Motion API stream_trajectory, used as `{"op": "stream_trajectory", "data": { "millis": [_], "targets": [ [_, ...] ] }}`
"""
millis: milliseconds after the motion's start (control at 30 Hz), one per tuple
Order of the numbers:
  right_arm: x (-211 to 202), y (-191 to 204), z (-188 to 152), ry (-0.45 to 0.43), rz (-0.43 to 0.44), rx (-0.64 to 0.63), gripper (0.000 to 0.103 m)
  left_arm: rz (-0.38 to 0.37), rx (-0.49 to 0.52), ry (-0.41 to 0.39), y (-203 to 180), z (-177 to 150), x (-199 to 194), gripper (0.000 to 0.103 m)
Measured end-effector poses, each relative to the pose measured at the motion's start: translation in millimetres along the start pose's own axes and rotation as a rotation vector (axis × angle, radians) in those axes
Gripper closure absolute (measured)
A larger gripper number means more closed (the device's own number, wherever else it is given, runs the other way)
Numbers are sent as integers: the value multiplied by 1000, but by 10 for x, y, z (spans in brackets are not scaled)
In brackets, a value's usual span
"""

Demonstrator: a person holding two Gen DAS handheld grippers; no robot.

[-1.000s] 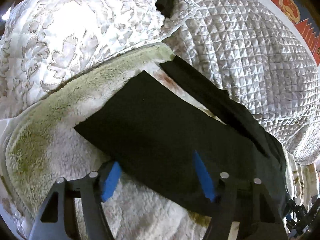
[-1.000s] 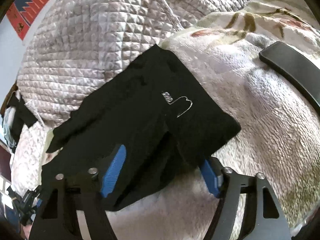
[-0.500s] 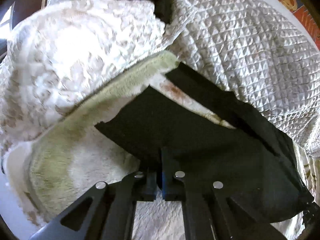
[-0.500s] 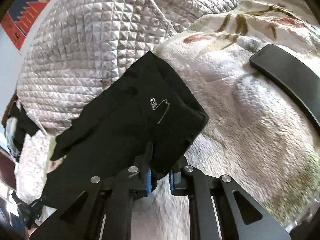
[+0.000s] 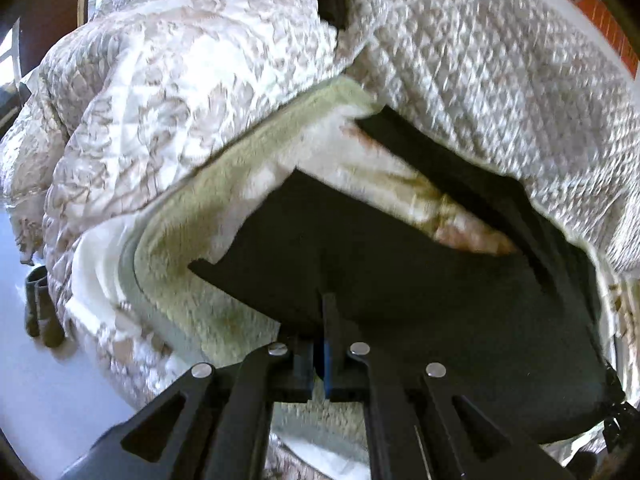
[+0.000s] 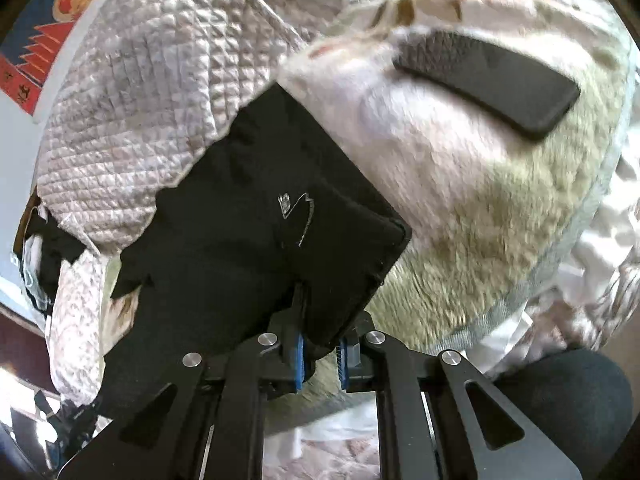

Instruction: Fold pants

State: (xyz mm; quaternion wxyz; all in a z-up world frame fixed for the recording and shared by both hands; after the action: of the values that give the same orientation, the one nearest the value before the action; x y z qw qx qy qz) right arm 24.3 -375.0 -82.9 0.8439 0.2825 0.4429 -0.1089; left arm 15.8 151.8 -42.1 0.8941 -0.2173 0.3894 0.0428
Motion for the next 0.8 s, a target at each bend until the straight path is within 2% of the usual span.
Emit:
{"op": "stream_trajectory", "data": {
  "millis": [67,133,167,200,333,367,433,467,567,667,767,800],
  "targets": [
    [9,0,-10,-6,-21,-17,89,23,-9,28,25,-59,18,96],
    [-31,20,6,-12,-43,-50,78,59,-16,27,74,-74,-45,93],
    [-71,2,19,-24,-65,-63,67,69,-19,17,100,-72,-96,92],
    [-127,-34,42,-45,-92,-71,63,88,-19,0,123,-48,-170,89],
    [-425,-268,187,-162,-222,-53,62,175,-14,-119,214,152,-491,86],
    [-510,-327,243,-203,-257,-40,62,167,-13,-146,187,210,-540,83],
    [-635,-338,338,-267,-268,-26,62,122,11,-171,64,282,-543,76],
    [-666,-276,364,-284,-250,-41,62,93,32,-161,-37,286,-482,72],
    [-650,95,350,-294,-167,-165,62,6,61,-91,-274,202,-217,70],
    [-501,349,254,-267,-103,-252,62,-8,87,-2,-378,37,71,70],
    [-106,228,156,-162,-176,-277,64,43,61,95,-244,-154,298,70],
    [-1,117,145,-132,-200,-259,72,49,49,107,-201,-178,316,70]
  ]
}}
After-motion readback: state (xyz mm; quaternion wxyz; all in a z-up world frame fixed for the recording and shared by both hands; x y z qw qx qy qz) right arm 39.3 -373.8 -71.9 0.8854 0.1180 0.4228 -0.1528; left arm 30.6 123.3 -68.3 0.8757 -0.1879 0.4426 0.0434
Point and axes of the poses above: each gripper's, at about its wrist camera, not at the fingertips, and x roughly the way its jaws point, y to its left, z to its top, the point moved 10 cm from there along x, roughly the way its jaws point, and after that the axes turned 14 degrees about -z, right-handed, at the moved point
